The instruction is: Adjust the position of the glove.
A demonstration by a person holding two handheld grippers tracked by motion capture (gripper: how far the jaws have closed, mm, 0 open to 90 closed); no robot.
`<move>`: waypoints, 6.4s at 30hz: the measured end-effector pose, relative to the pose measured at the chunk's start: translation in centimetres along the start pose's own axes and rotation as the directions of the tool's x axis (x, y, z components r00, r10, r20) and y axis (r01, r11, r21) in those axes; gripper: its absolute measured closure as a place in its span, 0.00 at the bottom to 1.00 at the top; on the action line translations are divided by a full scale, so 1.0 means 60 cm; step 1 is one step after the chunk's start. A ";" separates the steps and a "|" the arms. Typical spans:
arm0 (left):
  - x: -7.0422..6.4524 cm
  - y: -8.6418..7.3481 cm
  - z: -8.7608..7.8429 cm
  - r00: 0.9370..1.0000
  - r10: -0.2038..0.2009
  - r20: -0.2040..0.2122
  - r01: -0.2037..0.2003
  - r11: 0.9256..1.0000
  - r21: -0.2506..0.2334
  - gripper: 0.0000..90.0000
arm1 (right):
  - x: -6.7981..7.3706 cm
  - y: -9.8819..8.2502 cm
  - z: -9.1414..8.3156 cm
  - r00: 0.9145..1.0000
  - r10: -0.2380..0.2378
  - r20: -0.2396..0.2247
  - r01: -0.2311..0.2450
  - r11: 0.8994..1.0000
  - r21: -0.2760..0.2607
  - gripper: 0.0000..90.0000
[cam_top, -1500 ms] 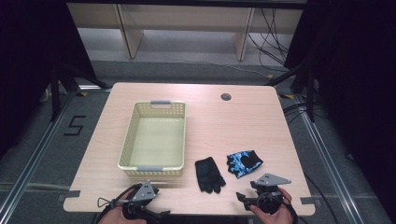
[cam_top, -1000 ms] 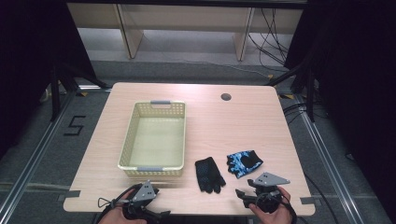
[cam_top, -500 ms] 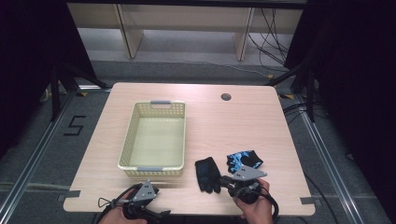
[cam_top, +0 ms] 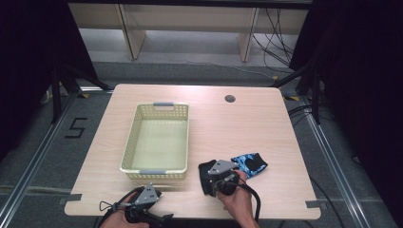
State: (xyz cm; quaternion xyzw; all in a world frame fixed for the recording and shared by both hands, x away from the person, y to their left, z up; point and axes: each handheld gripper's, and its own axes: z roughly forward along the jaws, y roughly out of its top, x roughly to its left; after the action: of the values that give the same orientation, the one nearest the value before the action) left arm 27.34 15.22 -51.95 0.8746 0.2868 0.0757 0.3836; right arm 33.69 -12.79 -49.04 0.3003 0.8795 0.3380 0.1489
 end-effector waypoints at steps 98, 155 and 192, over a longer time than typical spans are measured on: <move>0.002 0.002 -0.004 1.000 0.012 0.012 -0.012 1.000 -0.001 0.17 | -0.236 -0.123 -0.118 0.935 0.194 0.297 -0.224 0.972 0.070 1.00; -0.001 0.003 -0.006 0.999 0.028 0.015 -0.028 1.000 -0.010 0.17 | -0.187 -0.016 -0.037 0.997 0.078 0.001 -0.078 0.995 0.058 0.74; -0.004 0.002 -0.005 1.000 0.002 0.021 -0.002 1.000 -0.002 0.17 | -0.180 -0.035 -0.016 0.997 0.065 -0.034 -0.060 0.990 0.126 0.99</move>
State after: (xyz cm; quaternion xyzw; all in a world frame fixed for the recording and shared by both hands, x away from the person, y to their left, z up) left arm 27.11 15.23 -51.66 0.8753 0.2817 0.0670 0.3873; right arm 40.73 -21.32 -49.18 0.3298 0.8918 0.2922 0.1025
